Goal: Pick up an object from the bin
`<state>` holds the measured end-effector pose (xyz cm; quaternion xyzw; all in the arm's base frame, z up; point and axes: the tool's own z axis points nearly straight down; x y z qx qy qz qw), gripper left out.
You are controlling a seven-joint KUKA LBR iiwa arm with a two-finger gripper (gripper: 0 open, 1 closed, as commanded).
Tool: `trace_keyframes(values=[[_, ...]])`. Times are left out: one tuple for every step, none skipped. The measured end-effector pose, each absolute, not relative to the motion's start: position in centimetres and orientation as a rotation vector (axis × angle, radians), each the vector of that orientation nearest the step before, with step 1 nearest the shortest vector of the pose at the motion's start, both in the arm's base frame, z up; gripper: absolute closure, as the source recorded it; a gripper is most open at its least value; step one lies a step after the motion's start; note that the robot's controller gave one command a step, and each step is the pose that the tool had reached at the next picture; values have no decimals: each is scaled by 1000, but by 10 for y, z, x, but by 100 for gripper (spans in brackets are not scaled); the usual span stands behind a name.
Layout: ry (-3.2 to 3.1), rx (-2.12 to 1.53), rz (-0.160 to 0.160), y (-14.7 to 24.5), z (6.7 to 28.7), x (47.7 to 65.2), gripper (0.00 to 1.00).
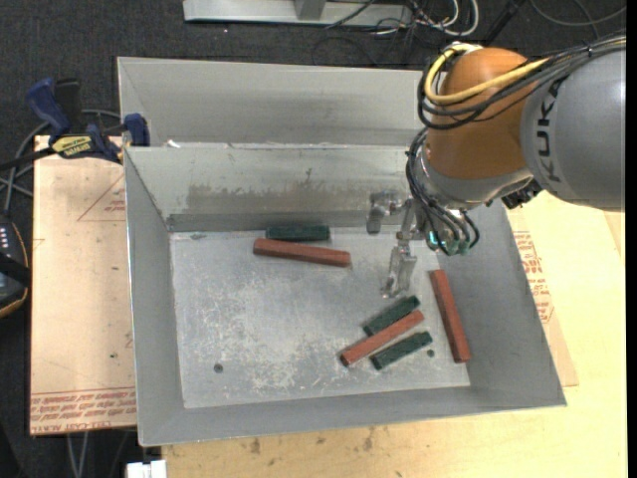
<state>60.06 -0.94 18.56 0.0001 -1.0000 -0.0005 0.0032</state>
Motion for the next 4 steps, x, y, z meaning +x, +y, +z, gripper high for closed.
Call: trace_keyframes(values=[[-3136, 98, -2, -15, 65, 640, 0], [-3143, -141, -8, 87, 70, 647, 0], [-3130, 313, -1, 80, 107, 632, 0], [-3075, 640, -2, 83, 77, 599, 0]])
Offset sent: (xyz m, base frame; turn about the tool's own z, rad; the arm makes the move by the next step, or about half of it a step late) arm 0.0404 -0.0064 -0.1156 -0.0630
